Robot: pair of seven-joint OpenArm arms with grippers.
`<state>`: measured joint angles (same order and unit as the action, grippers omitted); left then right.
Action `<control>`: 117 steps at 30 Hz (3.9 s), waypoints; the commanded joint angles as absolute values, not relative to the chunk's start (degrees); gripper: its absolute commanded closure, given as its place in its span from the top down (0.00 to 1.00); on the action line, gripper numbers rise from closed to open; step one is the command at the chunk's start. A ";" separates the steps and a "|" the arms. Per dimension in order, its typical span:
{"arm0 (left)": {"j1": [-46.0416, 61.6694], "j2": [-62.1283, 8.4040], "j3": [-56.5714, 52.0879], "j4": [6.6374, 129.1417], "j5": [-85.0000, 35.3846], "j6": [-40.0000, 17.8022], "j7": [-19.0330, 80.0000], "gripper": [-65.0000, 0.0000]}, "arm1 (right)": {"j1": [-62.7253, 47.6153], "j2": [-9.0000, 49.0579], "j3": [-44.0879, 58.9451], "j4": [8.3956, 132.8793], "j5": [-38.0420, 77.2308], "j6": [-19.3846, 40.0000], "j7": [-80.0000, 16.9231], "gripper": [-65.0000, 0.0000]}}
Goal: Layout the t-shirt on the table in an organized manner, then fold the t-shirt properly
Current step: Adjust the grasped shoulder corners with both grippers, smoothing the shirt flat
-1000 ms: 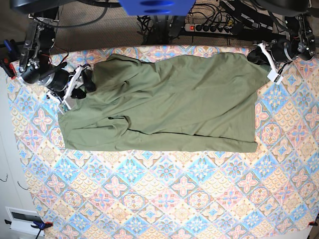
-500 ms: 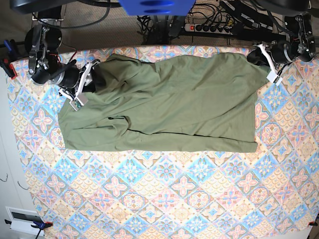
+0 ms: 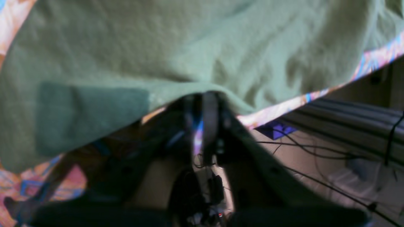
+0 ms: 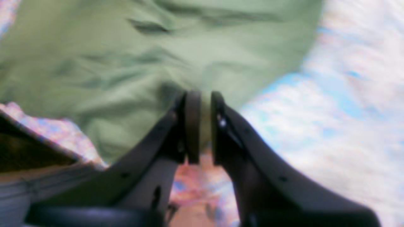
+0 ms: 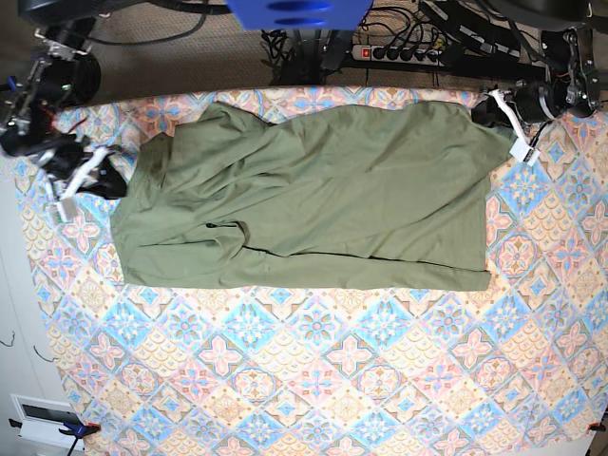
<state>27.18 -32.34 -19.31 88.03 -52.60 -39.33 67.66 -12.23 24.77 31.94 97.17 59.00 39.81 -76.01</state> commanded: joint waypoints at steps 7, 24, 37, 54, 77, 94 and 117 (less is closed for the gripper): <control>28.97 -32.57 -19.03 96.84 -53.67 -40.00 67.91 0.00 | -14.11 29.41 35.38 97.89 66.77 40.00 -74.95 0.09; 30.90 -35.82 -19.65 98.59 -53.67 -40.00 67.65 0.00 | -17.63 29.14 7.52 108.44 25.45 40.00 -64.48 0.40; 30.73 -35.74 -19.65 98.59 -53.67 -40.00 67.65 0.00 | -17.19 29.05 6.20 103.34 25.63 40.00 -62.99 0.40; 30.64 -35.74 -19.65 98.59 -53.67 -40.00 67.65 0.00 | -12.88 25.54 1.54 98.68 25.54 40.00 -62.99 0.40; 24.92 -31.60 -22.55 98.59 -53.76 -40.00 65.63 0.00 | -9.63 25.63 16.22 101.49 25.98 40.00 -59.91 0.08; 24.92 -31.87 -22.64 98.42 -53.76 -40.00 65.63 0.00 | -17.63 25.98 13.76 109.49 25.80 40.00 -64.57 0.45; 24.92 -31.96 -22.64 98.42 -53.67 -40.00 65.63 0.00 | -18.77 26.24 1.98 100.00 17.54 40.00 -56.40 0.43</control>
<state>25.06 -30.94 -22.11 97.67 -52.73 -39.72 66.57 -19.05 25.50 1.61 99.50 17.58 40.05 -56.51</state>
